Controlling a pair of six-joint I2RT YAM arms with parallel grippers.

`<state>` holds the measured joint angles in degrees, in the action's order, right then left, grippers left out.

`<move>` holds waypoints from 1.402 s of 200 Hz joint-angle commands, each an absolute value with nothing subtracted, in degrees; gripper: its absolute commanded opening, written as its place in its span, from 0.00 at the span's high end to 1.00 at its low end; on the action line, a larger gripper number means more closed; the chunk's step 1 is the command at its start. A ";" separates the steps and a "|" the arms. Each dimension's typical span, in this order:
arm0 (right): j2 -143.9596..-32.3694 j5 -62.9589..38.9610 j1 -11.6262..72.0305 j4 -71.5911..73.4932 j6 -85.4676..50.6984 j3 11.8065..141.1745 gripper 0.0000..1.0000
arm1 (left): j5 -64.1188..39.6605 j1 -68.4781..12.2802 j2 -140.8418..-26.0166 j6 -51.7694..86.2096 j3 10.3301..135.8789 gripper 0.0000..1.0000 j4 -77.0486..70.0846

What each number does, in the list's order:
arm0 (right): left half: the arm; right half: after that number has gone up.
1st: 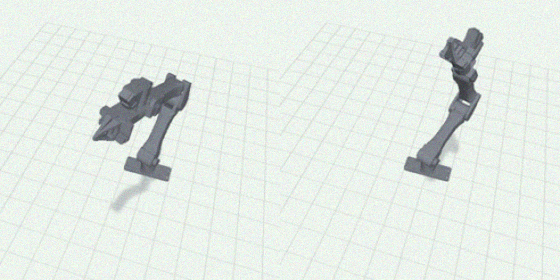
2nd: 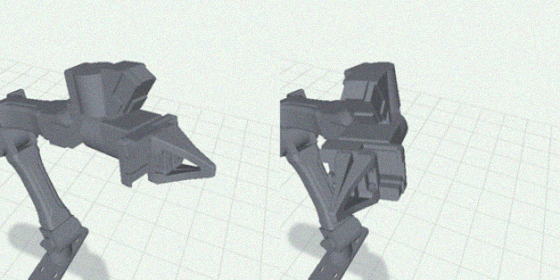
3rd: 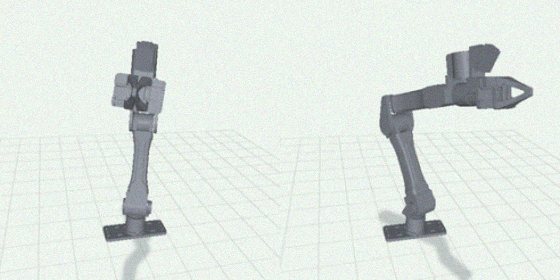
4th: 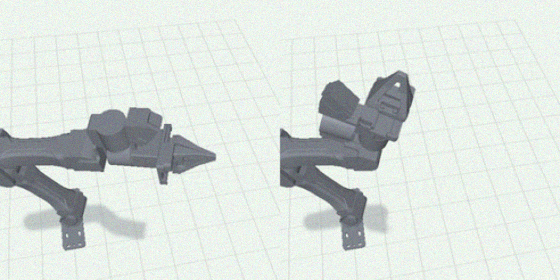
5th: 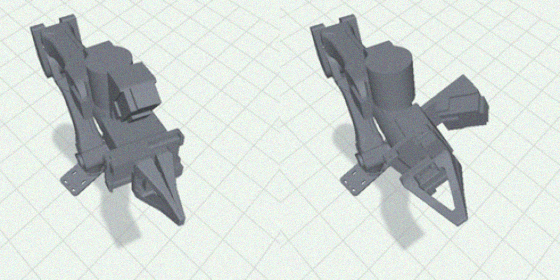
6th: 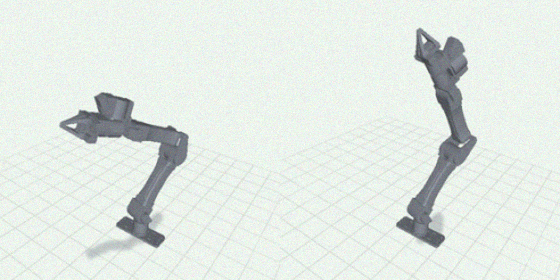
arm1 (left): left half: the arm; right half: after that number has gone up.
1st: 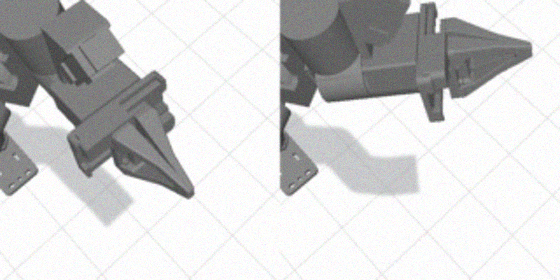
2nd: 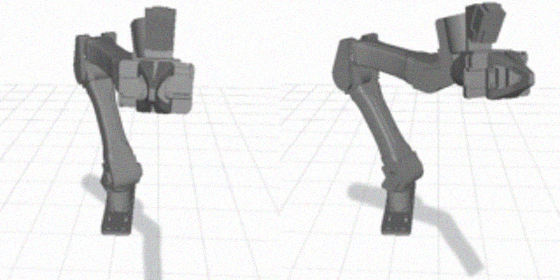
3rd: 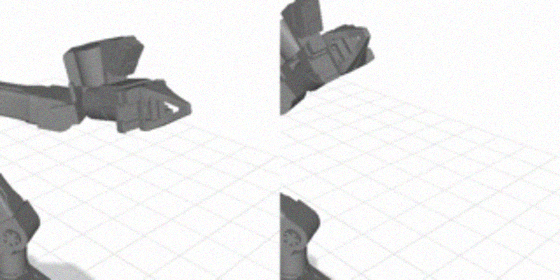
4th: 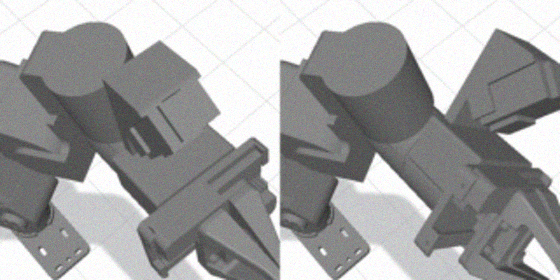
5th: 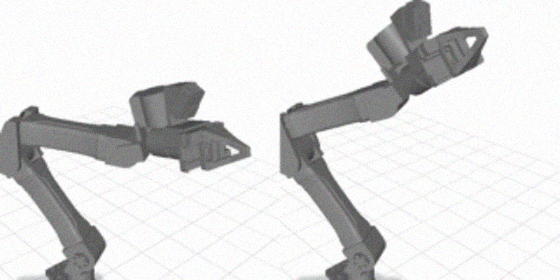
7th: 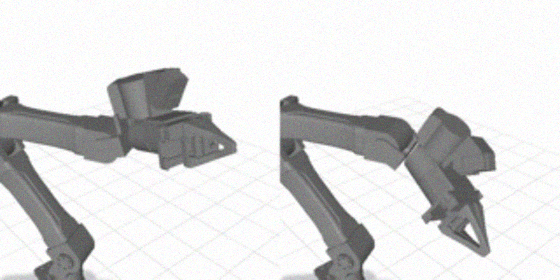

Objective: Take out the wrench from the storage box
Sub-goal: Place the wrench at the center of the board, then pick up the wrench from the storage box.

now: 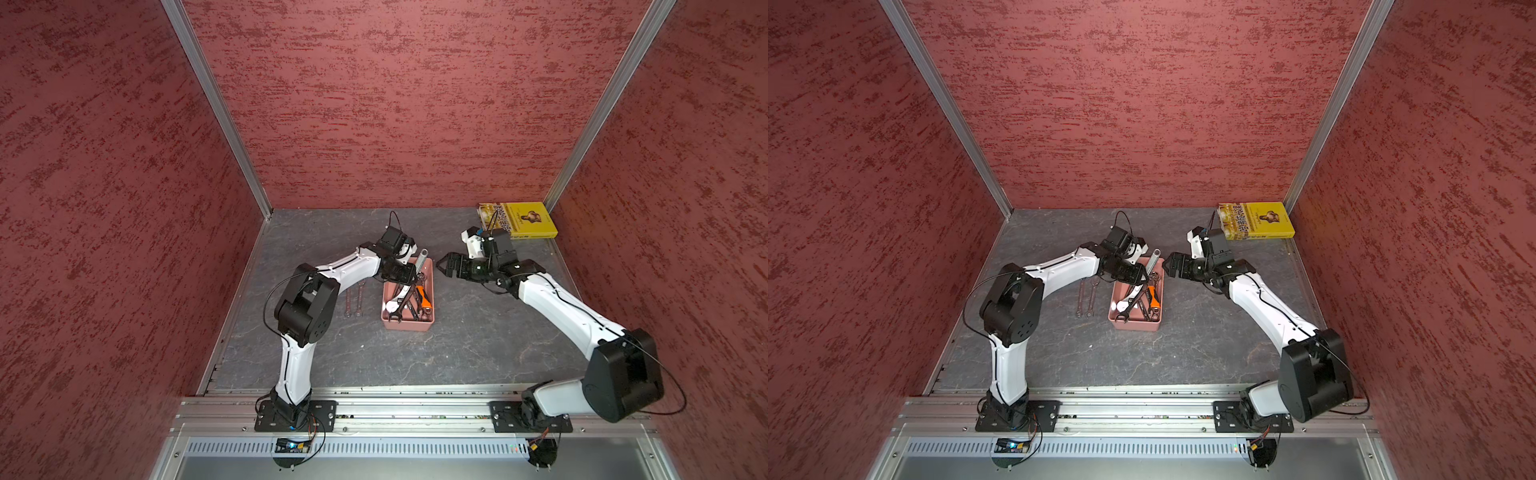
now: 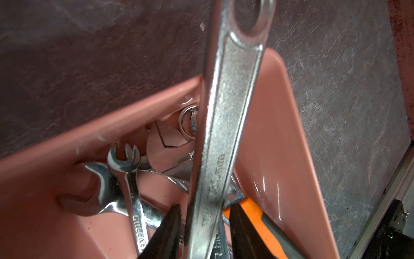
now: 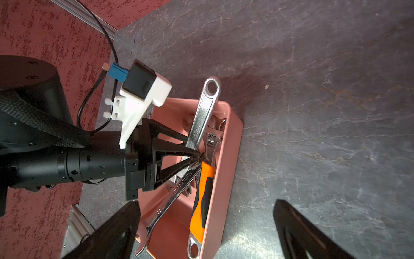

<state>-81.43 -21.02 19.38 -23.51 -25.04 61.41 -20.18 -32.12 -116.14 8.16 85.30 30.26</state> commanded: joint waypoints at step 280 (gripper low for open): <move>-82.35 -22.63 18.59 -22.50 -24.61 62.89 0.02 | -16.26 -30.94 -108.50 6.23 91.92 1.00 36.50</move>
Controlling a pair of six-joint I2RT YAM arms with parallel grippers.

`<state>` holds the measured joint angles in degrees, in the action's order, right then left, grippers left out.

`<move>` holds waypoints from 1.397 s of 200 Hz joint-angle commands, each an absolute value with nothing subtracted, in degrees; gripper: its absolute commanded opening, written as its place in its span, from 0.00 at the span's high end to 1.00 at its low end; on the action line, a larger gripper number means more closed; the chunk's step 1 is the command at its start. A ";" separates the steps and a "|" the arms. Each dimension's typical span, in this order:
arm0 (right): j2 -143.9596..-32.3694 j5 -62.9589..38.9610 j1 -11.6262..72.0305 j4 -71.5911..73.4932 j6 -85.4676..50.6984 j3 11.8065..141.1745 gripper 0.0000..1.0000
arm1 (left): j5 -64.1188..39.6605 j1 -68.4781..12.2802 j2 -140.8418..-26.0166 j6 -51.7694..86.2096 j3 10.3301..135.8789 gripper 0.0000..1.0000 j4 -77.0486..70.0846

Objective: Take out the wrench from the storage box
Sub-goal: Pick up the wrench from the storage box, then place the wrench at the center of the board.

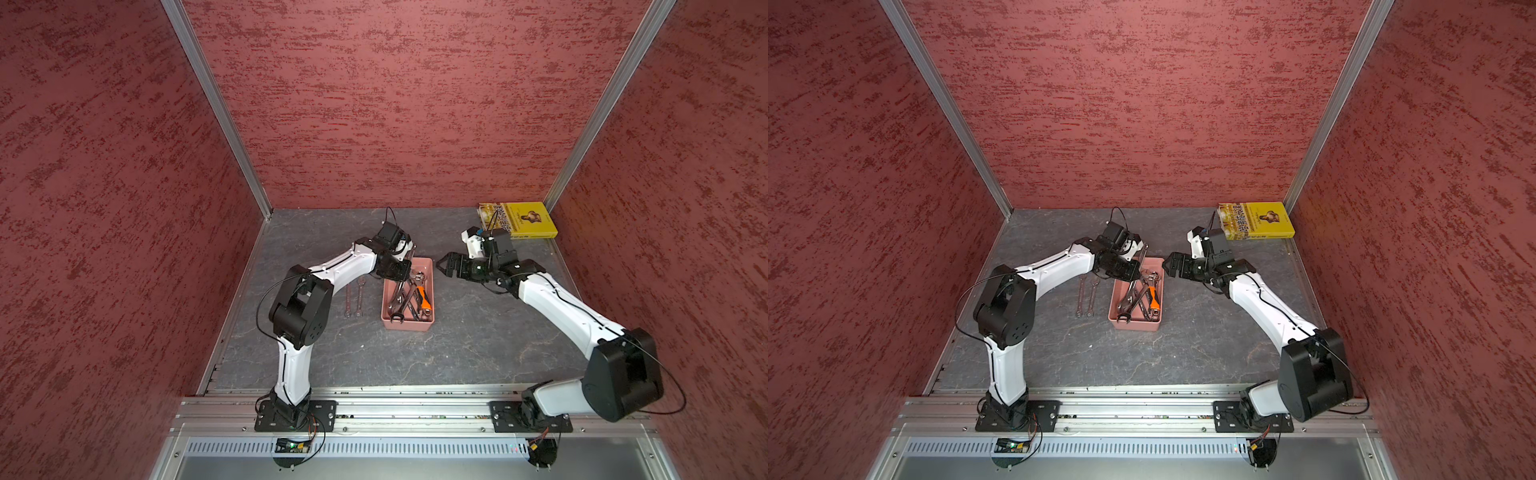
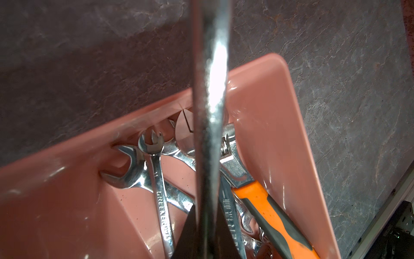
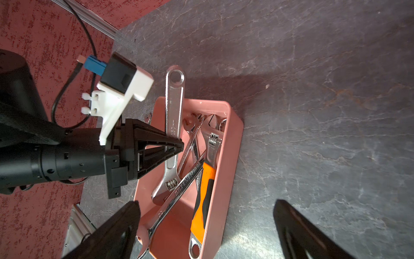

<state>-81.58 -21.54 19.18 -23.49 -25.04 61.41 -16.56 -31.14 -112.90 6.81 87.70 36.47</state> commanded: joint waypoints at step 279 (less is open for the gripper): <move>-83.72 -22.87 20.48 -21.03 -26.84 62.31 0.02 | -18.09 -3.76 -97.88 -0.37 65.59 1.00 39.34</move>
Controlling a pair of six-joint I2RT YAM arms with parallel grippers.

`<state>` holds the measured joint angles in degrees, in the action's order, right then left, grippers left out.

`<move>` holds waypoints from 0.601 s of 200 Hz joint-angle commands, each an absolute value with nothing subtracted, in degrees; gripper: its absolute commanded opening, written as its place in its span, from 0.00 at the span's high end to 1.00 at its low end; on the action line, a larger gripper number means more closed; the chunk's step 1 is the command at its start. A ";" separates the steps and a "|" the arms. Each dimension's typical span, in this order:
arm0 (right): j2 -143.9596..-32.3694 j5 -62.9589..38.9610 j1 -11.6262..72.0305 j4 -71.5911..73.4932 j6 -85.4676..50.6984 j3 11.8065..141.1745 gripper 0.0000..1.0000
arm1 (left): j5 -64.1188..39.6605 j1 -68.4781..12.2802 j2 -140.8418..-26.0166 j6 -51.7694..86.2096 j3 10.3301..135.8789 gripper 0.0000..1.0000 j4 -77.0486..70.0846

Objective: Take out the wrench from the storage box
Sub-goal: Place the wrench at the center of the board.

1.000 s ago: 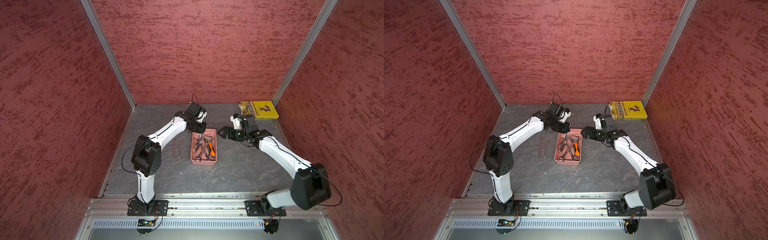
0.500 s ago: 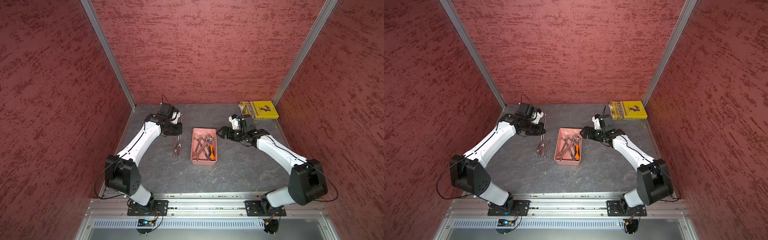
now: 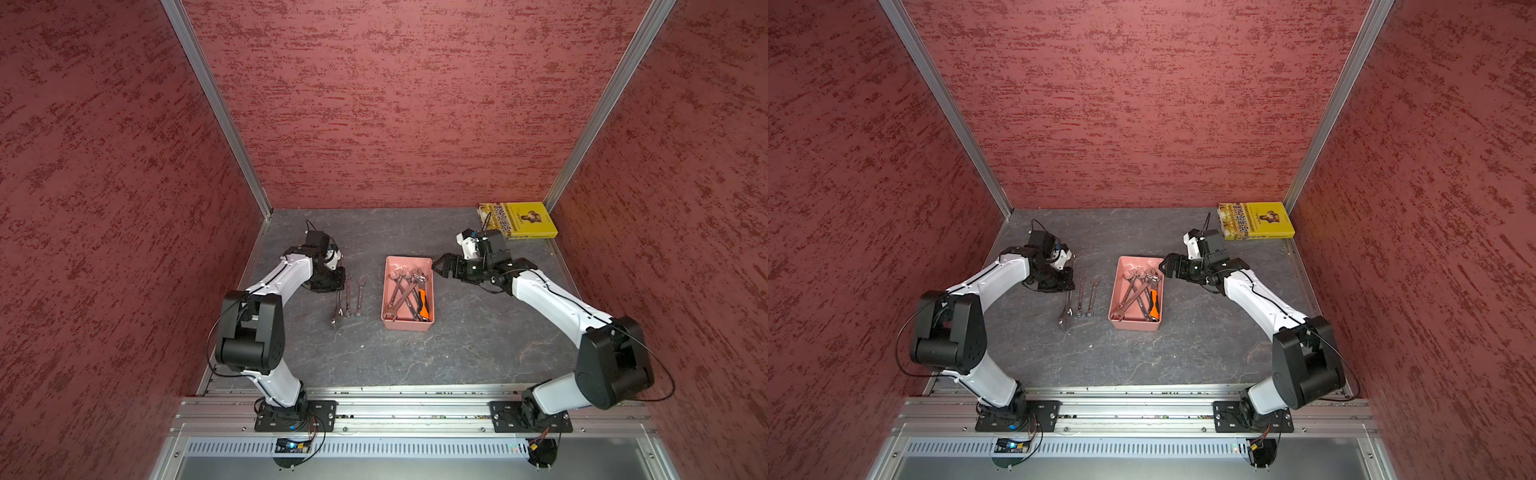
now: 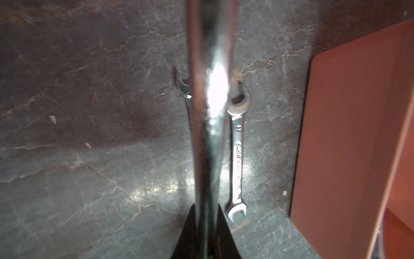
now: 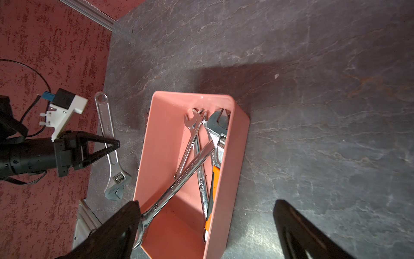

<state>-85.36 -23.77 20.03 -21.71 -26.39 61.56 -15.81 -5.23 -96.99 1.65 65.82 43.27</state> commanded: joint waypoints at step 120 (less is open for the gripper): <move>-83.76 -22.32 20.56 -21.06 -27.78 61.01 0.02 | -18.02 -0.02 -107.70 -2.15 69.08 0.97 38.08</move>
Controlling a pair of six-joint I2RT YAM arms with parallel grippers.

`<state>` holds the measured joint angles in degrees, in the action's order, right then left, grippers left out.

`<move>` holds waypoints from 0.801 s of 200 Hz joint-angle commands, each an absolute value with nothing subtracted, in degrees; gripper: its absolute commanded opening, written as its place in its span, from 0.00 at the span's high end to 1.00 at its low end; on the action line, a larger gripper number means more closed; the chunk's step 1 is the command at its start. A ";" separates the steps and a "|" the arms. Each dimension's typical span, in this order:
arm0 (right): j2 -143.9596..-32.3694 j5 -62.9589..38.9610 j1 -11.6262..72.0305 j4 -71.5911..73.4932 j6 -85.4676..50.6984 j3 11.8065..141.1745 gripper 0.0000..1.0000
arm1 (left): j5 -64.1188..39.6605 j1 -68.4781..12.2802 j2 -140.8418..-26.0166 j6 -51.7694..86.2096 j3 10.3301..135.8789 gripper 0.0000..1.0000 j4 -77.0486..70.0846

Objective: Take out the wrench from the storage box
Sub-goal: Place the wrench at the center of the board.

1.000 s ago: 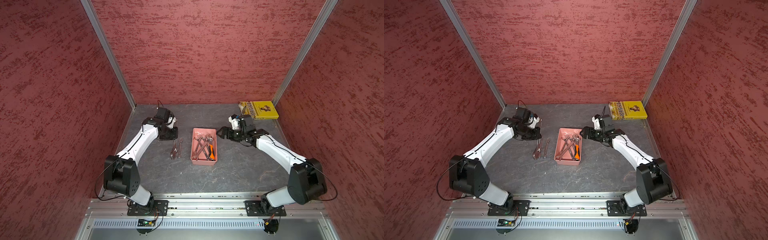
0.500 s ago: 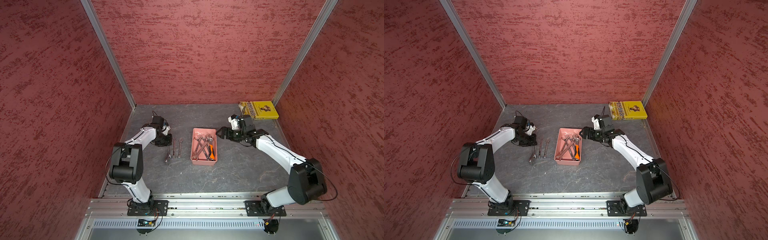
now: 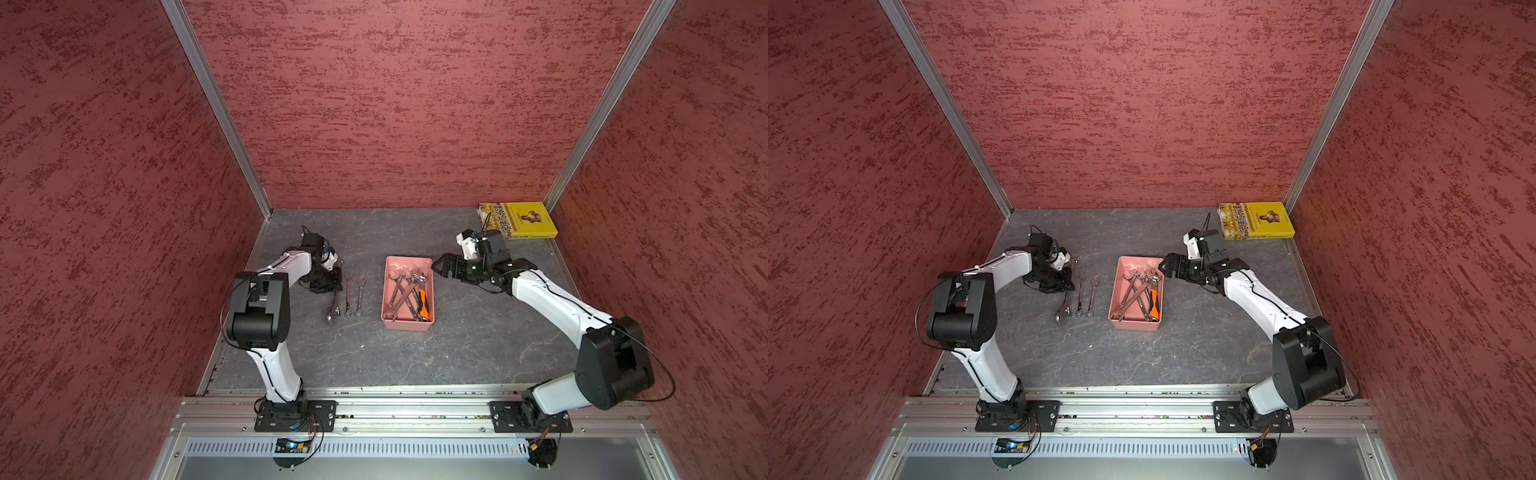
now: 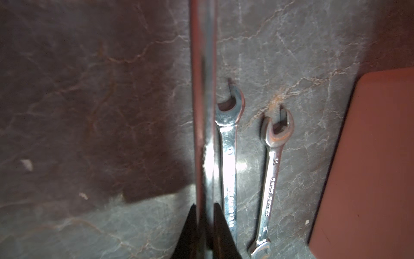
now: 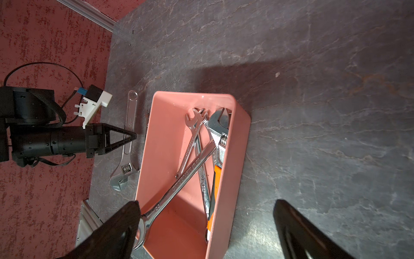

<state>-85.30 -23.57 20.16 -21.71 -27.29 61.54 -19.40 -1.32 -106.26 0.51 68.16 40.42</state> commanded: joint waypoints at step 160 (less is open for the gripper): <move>-83.76 -22.22 20.52 -20.06 -29.00 60.57 0.02 | -18.03 2.70 -111.80 -2.17 70.44 0.78 39.46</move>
